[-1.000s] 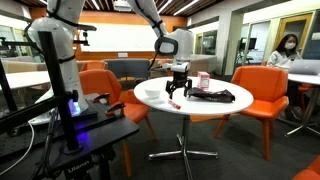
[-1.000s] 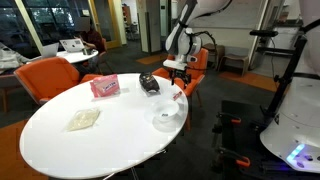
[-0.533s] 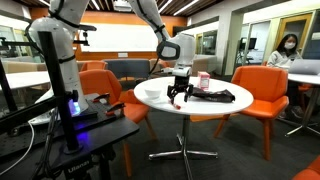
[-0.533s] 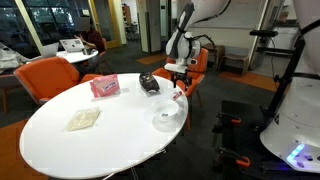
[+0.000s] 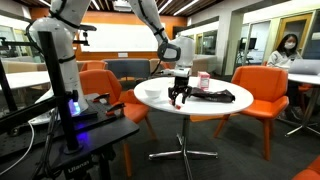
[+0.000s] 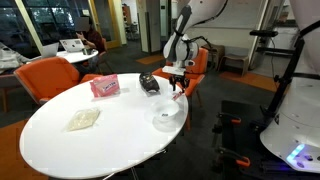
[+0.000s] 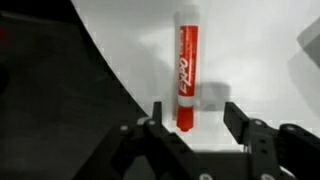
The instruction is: Put the marker in the white bowl
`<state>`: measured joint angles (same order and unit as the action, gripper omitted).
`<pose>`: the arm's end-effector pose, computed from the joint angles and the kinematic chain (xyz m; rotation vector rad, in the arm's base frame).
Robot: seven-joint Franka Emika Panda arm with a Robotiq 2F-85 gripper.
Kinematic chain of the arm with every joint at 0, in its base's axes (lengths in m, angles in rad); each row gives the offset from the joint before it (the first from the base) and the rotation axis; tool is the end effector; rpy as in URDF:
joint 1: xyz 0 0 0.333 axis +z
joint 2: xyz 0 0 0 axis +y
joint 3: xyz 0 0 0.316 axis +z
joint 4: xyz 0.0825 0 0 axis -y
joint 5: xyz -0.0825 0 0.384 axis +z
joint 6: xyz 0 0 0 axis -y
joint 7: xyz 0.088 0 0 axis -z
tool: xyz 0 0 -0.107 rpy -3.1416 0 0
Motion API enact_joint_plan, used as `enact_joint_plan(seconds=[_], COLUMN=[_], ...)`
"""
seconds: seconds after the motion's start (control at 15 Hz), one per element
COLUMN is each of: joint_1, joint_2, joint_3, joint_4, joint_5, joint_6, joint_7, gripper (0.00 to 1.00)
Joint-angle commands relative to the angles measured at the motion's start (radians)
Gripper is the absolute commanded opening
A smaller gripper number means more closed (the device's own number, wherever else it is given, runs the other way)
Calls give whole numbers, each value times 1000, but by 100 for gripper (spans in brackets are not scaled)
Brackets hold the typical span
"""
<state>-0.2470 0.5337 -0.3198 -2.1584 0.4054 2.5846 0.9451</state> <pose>0.4594 -0.3081 0.1525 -1.9001 2.4645 0.0967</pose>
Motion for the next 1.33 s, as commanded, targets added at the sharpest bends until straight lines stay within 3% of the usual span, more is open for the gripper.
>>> enact_joint_plan(seconds=[0.0, 0.13, 0.2, 0.53, 0.8, 1.27], joint_1=[25, 28, 30, 40, 74, 197], joint_2=[26, 37, 42, 50, 19, -134], joint_3=[-18, -17, -17, -26, -40, -68], joint_4=[20, 25, 28, 37, 18, -33], joint_5=[-22, -21, -21, -28, -64, -222], joint_6=[3, 7, 9, 10, 8, -25], joint_7=[10, 10, 10, 14, 17, 29], gripper=[65, 41, 39, 1, 5, 5])
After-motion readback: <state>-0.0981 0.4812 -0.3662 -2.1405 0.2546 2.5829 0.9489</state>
